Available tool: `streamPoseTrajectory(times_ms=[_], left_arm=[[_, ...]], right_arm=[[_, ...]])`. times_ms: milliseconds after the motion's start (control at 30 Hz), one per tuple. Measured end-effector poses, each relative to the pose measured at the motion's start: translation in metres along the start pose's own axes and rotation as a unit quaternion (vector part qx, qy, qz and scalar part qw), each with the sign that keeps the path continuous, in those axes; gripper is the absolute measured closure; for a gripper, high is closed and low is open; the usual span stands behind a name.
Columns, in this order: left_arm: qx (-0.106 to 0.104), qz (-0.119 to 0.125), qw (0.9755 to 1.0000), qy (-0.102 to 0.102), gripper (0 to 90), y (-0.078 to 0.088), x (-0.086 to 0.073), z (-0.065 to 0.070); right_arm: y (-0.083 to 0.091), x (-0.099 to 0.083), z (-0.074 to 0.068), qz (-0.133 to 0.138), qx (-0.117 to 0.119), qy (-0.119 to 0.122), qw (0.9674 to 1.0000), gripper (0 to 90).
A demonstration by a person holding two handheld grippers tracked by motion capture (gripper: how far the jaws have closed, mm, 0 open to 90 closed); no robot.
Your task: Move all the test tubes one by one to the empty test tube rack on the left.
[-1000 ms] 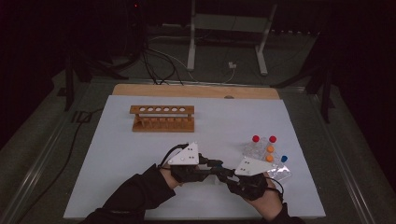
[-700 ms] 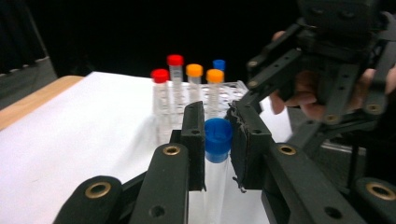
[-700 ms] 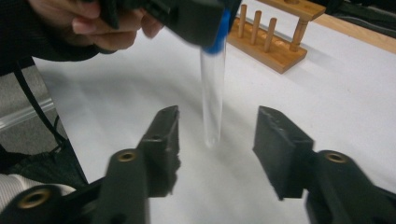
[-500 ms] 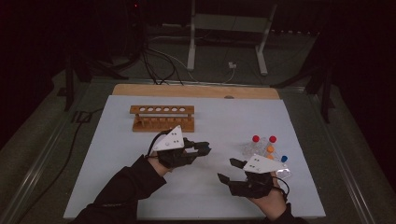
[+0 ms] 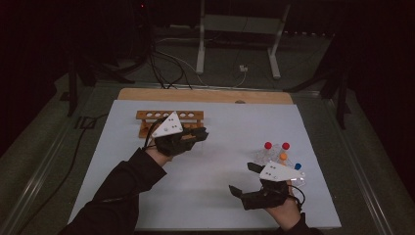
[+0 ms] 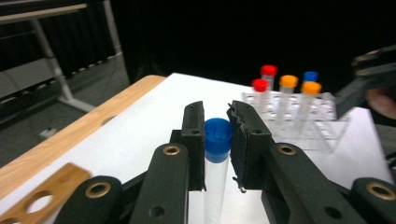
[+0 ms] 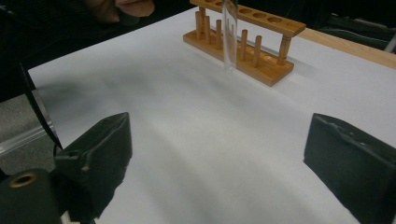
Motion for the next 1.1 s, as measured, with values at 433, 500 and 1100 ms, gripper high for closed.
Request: streamPoseTrajectory(times_ms=[433,500,1100], left_arm=[[0.05,-0.006,0.9987,0.01,77.7,-0.005,0.007,-0.039],[0.057,-0.004,0.9982,0.014,77.7,-0.005,0.008,-0.046],[0.13,0.002,0.9914,0.019,77.7,-0.019,0.016,-0.097]], right_arm=[[0.002,0.0,0.001,-0.001,0.003,0.0,1.0,0.0],[0.002,0.0,0.001,-0.003,0.002,0.001,1.0,0.0],[0.005,0.001,0.001,0.002,0.009,0.001,1.0,0.0]])
Point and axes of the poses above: each handheld gripper's, and its own axes: y roughly backward along the jaws, x roughly out of its top, z roughly to its right, the point moved 5 cm from there along -y, roughly forward along the jaws, and after that the axes turned 1 degree about -y, right-handed, at the moved point
